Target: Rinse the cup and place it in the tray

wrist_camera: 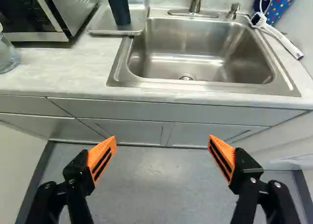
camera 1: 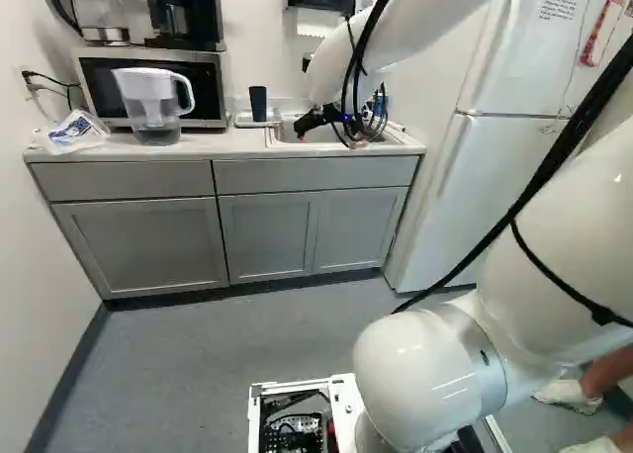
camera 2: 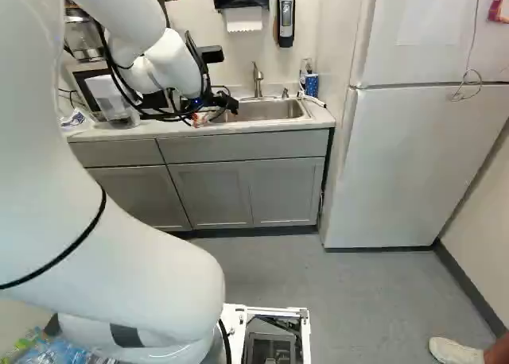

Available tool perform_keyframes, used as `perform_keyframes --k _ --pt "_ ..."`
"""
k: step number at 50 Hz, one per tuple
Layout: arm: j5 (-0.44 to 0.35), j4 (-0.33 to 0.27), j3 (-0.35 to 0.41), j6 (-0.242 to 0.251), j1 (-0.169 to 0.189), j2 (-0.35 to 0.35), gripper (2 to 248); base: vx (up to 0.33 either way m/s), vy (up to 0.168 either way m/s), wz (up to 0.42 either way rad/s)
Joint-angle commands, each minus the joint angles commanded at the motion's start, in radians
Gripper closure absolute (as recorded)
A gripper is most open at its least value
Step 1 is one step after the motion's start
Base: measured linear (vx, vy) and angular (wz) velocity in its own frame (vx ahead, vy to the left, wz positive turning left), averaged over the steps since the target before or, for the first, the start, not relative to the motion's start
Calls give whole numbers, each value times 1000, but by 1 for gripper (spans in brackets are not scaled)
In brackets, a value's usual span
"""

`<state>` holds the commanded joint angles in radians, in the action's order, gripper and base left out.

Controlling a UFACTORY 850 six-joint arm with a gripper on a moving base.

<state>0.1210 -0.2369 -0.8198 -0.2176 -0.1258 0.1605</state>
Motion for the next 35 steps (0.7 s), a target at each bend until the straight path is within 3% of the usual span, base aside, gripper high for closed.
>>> perform_keyframes --k 35 --pt "-296 71 219 65 38 35 3 0 0 0"
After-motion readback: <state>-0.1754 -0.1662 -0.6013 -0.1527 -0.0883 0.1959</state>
